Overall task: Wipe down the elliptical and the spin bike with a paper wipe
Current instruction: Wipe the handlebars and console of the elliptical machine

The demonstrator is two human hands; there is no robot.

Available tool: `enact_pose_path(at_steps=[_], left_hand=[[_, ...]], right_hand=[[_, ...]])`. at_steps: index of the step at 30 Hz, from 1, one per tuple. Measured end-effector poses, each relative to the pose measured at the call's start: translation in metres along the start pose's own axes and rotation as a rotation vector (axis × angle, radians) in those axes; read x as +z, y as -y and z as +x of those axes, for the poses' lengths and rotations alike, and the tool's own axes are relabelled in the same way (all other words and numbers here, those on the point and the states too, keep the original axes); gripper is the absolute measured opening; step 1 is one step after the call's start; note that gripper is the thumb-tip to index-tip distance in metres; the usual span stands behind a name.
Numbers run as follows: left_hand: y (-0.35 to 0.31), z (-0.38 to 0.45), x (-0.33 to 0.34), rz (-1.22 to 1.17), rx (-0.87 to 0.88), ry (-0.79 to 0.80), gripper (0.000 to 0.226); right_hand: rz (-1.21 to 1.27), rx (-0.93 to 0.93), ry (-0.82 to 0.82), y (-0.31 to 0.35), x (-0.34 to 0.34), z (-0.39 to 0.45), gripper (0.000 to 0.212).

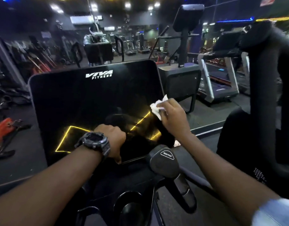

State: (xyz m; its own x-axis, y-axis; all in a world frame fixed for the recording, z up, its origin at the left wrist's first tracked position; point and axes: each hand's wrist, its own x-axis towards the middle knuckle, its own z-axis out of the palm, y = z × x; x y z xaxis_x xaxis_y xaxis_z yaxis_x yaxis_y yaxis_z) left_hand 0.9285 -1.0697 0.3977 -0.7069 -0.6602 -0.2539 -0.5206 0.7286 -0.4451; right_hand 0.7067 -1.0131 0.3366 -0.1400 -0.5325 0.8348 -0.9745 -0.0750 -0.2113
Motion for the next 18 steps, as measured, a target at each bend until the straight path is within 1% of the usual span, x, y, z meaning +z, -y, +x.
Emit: enact_pose_path(at_steps=[1,2,3,4,5,6,7,8,9,10,11,12,13,14,15,16,17,18], left_hand=[[0.002,0.0,0.001,-0.015,-0.017,-0.012,0.058],[0.004,-0.001,0.003,-0.022,-0.034,-0.023,0.058],[0.006,-0.002,0.005,-0.021,-0.05,-0.038,0.059],[0.008,-0.003,0.007,-0.018,-0.063,-0.058,0.059],[0.01,-0.003,0.01,-0.023,-0.078,-0.078,0.058],[0.012,-0.004,0.01,-0.036,-0.097,-0.095,0.056],[0.015,-0.004,0.008,-0.055,-0.12,-0.118,0.054],[0.017,-0.005,0.006,-0.078,-0.148,-0.14,0.051],[0.02,-0.006,0.004,-0.107,-0.18,-0.161,0.048],[0.022,-0.008,0.002,-0.14,-0.217,-0.181,0.048],[0.025,-0.008,0.002,-0.173,-0.255,-0.208,0.048],[0.028,-0.009,0.002,-0.192,-0.29,-0.245,0.048],[0.03,-0.01,0.003,-0.195,-0.317,-0.288,0.048],[0.031,-0.011,0.004,-0.19,-0.346,-0.322,0.054],[0.032,-0.011,0.006,-0.19,-0.377,-0.349,0.065],[0.032,-0.011,0.007,-0.199,-0.401,-0.379,0.075],[0.031,-0.009,0.007,-0.21,-0.414,-0.412,0.083],[0.031,-0.007,0.007,-0.222,-0.423,-0.435,0.088]], right_hand=[[0.009,0.004,-0.024,0.009,0.001,0.007,0.016],[0.026,-0.098,0.035,0.021,0.012,0.005,0.023],[0.038,-0.282,0.226,0.037,0.02,-0.003,0.029],[0.015,-0.427,0.445,0.048,0.025,-0.01,0.033],[0.015,-0.483,0.655,0.053,0.025,-0.014,0.035],[0.013,-0.527,0.686,0.05,0.024,-0.012,0.033],[0.012,-0.471,0.631,0.042,0.02,0.0,0.028],[-0.002,-0.335,0.456,0.031,0.016,0.014,0.023],[-0.034,-0.208,0.218,0.019,0.013,0.028,0.021],[-0.027,-0.097,0.06,0.015,0.009,0.039,0.018],[-0.003,-0.074,0.01,0.016,0.013,0.038,0.017],[0.032,-0.188,0.019,0.027,0.019,0.029,0.018],[0.07,-0.403,0.091,0.036,0.033,0.011,0.017],[0.112,-0.612,0.236,0.047,0.04,-0.011,0.013],[0.123,-0.743,0.405,0.05,0.042,-0.025,0.009],[0.089,-0.783,0.515,0.045,0.041,-0.026,0.011],[0.039,-0.764,0.54,0.036,0.039,-0.014,0.014],[-0.026,-0.668,0.483,0.028,0.036,0.007,0.016]])
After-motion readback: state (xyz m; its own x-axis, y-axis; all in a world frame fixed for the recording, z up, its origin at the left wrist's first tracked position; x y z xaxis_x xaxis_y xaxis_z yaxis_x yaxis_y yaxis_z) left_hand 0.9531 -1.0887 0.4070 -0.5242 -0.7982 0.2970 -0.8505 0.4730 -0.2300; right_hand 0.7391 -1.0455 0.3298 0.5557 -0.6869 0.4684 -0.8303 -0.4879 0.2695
